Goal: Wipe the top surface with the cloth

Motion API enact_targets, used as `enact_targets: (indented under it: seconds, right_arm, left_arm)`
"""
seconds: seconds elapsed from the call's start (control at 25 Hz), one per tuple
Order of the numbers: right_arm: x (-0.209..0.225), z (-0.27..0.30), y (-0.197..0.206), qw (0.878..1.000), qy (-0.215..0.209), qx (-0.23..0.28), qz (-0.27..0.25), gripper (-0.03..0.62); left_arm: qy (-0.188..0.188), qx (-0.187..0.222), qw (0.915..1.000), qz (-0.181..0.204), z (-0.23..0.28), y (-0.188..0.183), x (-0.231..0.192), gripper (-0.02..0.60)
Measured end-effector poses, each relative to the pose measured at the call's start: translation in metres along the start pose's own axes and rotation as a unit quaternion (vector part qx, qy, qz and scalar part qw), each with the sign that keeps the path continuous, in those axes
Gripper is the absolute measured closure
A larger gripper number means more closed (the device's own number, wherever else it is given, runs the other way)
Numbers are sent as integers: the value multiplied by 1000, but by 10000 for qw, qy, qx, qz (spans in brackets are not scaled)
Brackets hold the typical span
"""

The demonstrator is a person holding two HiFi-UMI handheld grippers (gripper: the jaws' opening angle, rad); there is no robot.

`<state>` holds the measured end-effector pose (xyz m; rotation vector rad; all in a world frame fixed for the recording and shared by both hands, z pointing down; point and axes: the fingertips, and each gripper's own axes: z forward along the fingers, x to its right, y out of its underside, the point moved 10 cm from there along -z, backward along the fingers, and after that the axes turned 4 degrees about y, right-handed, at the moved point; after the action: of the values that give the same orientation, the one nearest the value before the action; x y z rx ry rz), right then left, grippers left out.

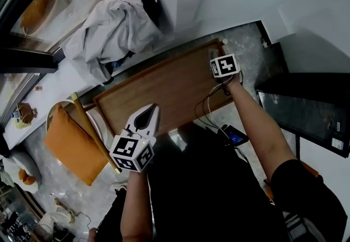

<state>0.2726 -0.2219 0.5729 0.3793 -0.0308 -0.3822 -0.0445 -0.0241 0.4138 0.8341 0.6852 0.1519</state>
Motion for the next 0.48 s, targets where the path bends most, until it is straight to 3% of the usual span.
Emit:
enact_targets:
  seconds: [0.48]
  right_arm:
    - [16, -7, 5, 9966, 776, -111, 250, 557]
  left_arm:
    - [-196, 166, 9995, -163, -41, 13, -19, 568]
